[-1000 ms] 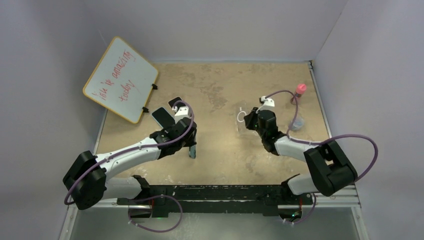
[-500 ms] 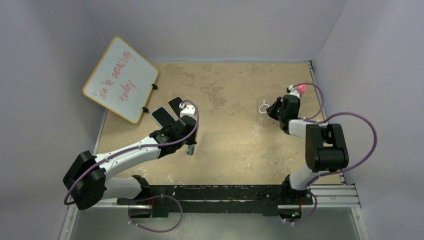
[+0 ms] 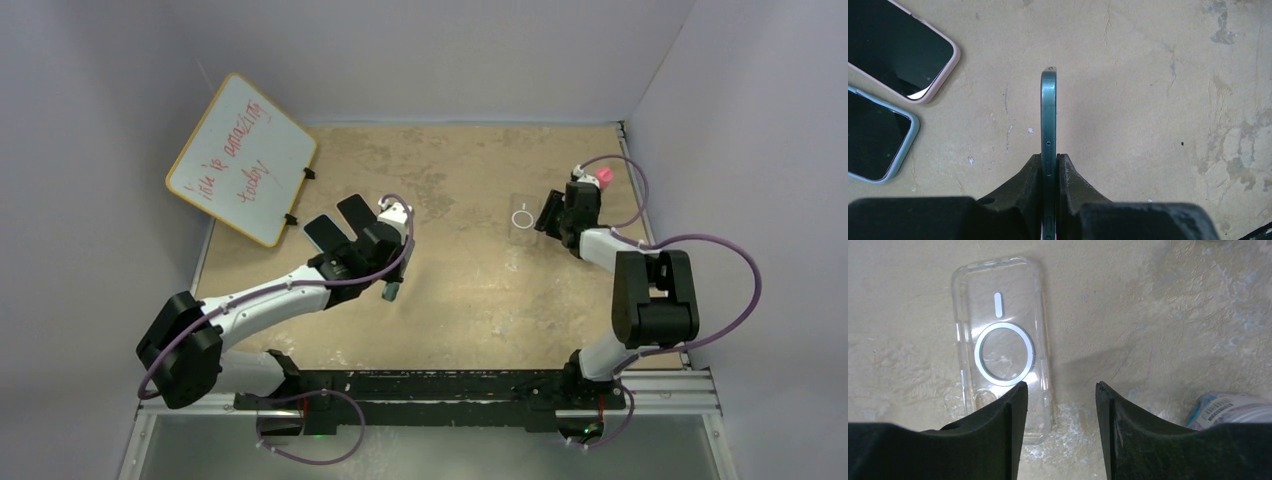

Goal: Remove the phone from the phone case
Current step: Place the phone case at the center of the board.

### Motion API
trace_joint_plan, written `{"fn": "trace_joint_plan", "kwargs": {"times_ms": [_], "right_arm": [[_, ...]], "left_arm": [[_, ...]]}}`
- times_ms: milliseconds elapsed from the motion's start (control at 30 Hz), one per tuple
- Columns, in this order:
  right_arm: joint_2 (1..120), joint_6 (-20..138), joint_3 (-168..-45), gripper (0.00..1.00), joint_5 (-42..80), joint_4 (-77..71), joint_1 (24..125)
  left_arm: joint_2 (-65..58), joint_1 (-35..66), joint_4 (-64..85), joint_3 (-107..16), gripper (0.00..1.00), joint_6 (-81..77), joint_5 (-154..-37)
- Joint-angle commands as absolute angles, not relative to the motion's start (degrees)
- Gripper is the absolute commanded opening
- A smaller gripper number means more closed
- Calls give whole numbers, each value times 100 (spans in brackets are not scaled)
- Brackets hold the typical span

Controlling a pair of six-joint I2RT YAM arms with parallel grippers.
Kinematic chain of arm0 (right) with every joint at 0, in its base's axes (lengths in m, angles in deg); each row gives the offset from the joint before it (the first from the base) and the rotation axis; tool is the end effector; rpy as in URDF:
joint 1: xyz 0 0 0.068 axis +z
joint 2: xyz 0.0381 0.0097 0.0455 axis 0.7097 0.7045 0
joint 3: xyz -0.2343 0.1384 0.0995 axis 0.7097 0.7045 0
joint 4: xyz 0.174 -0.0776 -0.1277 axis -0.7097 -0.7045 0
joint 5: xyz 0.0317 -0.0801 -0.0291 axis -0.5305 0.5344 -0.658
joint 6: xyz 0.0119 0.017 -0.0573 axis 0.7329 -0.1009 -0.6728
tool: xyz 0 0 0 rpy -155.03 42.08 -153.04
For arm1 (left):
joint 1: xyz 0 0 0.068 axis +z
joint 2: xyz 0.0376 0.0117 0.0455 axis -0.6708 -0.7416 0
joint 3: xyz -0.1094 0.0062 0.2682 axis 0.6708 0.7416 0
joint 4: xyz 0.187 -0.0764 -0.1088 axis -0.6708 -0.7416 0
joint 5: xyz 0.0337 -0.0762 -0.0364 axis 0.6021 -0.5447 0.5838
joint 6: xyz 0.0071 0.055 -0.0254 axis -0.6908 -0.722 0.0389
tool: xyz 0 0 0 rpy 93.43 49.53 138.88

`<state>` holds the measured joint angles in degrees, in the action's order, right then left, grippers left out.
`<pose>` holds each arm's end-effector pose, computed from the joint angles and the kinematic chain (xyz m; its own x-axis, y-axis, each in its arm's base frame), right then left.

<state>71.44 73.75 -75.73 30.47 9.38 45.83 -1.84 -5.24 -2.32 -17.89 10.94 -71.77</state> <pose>0.3149 0.0003 0.2119 -0.5203 0.3600 -0.7744 0.2512 0.9312 0.2641 0.1753 -0.1725 0.2556 -0.6393 0.0984 -0.7626 0.3345 0.9286 -0.1607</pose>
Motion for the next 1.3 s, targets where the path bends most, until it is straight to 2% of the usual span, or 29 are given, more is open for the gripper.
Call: {"fn": "trace_joint_plan", "kwargs": {"times_ms": [0, 267, 467, 633, 933, 1267], "right_arm": [[6688, 7204, -7732, 56, 2921, 783, 4630], [5671, 8042, -6806, 58, 1611, 1541, 5373], [4996, 8985, -6178, 60, 794, 2255, 5953], [4452, 9384, -6071, 62, 313, 2399, 6151], [4145, 9892, -6046, 65, -455, 2391, 6200], [4067, 10102, -6096, 76, -368, 2203, 6576]], "left_arm": [[-277, -507, 217, -2181, 0, 805, -7349], [-608, -815, 532, -2373, 0, 55, -7402], [-591, -1223, 733, -2319, 0, -819, -6618], [-448, -1568, 1738, -1824, 0, -1912, -6235], [-215, -1957, 3736, -947, 0, -3904, -6367], [-841, -2182, 5105, -777, 0, -5314, -6226]]}}
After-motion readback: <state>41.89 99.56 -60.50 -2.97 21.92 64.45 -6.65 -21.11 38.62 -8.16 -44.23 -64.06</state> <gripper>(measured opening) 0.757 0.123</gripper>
